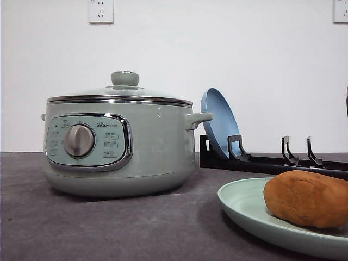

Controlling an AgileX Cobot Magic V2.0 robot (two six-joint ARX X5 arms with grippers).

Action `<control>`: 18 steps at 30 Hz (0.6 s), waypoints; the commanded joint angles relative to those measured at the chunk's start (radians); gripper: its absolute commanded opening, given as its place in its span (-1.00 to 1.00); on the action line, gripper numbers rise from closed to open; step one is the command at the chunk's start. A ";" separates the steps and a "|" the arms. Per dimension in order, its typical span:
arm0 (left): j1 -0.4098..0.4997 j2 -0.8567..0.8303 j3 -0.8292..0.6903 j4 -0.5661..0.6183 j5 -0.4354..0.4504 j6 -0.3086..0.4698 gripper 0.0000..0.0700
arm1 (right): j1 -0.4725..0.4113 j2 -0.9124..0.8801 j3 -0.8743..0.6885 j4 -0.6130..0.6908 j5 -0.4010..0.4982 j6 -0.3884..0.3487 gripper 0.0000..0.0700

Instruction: Transfer potato from steamer to green plate

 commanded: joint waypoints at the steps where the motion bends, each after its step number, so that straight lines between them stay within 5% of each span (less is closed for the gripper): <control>1: 0.002 -0.002 -0.021 0.014 -0.005 0.008 -0.98 | -0.001 -0.002 -0.005 0.010 0.000 0.013 -0.96; 18: 0.002 -0.002 -0.021 0.014 -0.005 0.008 -0.98 | -0.001 -0.002 -0.005 0.010 0.000 0.013 -0.96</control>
